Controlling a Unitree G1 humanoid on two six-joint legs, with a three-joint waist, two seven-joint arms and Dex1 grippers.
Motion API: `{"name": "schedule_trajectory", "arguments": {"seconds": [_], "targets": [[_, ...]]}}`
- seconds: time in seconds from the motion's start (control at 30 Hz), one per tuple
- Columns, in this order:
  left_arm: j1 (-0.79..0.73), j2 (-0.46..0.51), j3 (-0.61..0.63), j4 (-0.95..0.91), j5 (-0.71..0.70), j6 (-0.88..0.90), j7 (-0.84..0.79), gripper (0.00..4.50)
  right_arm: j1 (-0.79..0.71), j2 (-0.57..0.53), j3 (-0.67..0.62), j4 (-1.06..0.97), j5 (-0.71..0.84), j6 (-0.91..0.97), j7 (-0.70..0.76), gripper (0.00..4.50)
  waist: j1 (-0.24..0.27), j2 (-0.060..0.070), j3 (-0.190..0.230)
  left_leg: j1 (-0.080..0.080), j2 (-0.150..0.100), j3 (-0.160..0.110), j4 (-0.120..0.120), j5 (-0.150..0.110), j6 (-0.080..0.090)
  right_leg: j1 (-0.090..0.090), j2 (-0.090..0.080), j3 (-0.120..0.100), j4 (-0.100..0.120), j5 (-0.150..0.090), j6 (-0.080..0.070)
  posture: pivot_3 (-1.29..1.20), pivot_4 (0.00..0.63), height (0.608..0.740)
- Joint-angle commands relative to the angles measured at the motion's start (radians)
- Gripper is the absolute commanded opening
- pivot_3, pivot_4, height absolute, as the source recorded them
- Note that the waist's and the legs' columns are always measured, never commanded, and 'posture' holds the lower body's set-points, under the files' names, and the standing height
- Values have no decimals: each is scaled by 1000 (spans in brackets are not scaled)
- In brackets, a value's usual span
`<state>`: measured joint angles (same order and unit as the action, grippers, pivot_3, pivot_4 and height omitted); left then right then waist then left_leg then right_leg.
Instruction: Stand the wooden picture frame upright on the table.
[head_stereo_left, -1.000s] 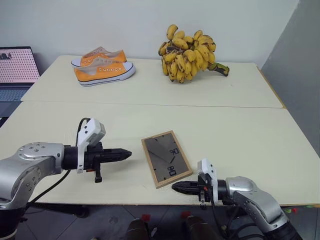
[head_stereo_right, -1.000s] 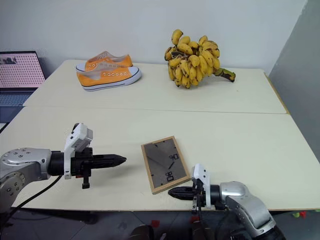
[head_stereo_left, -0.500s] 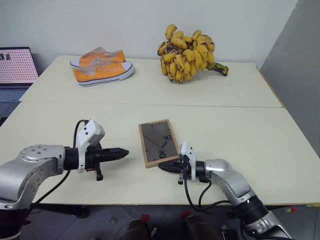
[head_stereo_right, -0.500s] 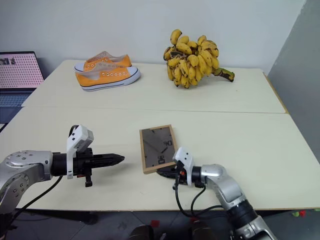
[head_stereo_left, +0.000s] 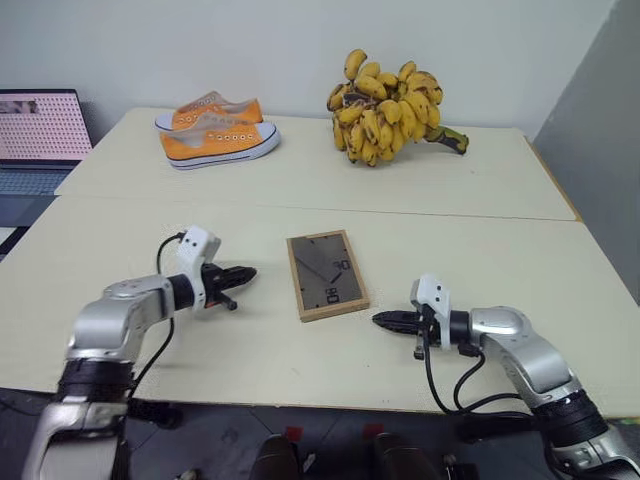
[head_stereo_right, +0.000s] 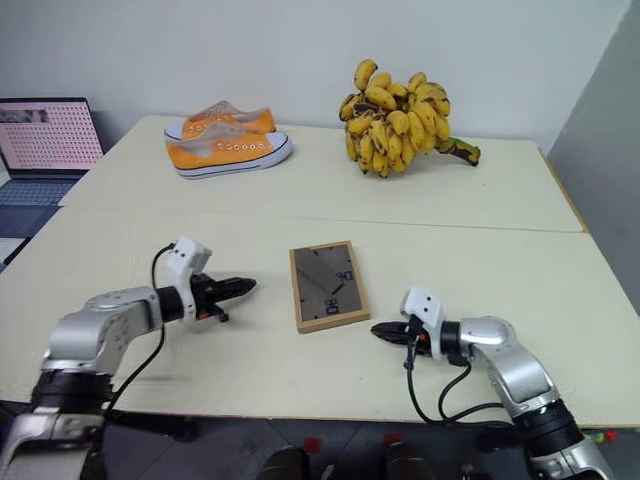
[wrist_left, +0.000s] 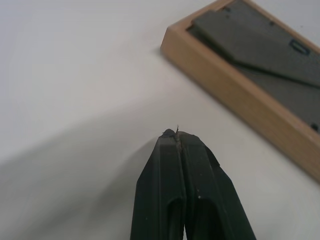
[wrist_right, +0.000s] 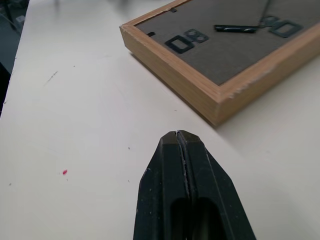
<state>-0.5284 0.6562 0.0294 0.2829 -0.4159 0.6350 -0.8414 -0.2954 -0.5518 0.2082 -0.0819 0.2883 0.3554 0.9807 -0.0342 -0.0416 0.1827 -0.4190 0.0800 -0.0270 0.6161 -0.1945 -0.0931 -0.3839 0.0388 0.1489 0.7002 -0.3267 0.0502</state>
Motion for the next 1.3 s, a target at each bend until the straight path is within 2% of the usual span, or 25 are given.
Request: {"name": "schedule_trajectory", "arguments": {"seconds": [0.03,0.27,0.47,0.6,0.83,1.0,1.13,1.3], "targets": [[-104,-58,-43,105,54,-84,-30,8,-46,10,-44,17,-21,-50,-39,0,-2,0,0,0,0,0,0,0,0,0,0,0,0,0,0,0,150,740],[-197,-134,-80,197,103,-144,-81,8,-126,104,-47,114,-64,-96,-146,0,-6,0,0,-1,0,-1,1,0,0,0,0,0,1,0,0,0,150,740],[-229,-145,-75,264,132,-181,-100,8,-102,206,-3,78,-70,-80,-188,0,-5,0,0,-3,0,-2,2,0,0,0,0,-1,1,0,0,0,150,740],[-242,-151,-73,272,141,-189,-109,8,-76,203,4,63,-79,-94,-185,0,-2,0,0,-4,0,-3,4,0,0,0,0,-3,1,0,0,0,150,740],[-210,-131,-67,227,145,-181,-133,8,-139,152,-81,150,-71,-122,-188,0,-2,1,0,-6,-1,-5,11,0,0,-1,0,-4,6,1,1,0,150,740],[-217,-136,-57,244,150,-187,-122,8,-127,115,-79,181,-84,-154,-155,0,-1,1,0,-6,-1,-6,11,0,0,-1,0,-4,6,1,1,0,150,740],[-222,-150,-59,227,146,-182,-119,8,-51,136,-18,152,-98,-168,-138,0,-1,1,0,-7,-1,-6,11,0,0,-1,0,-5,6,1,1,0,150,740],[-237,-167,-69,237,151,-185,-113,8,-54,205,1,132,-97,-150,-173,0,-3,1,1,-7,-1,-6,12,0,0,-2,0,-4,9,1,1,0,150,740]]}}
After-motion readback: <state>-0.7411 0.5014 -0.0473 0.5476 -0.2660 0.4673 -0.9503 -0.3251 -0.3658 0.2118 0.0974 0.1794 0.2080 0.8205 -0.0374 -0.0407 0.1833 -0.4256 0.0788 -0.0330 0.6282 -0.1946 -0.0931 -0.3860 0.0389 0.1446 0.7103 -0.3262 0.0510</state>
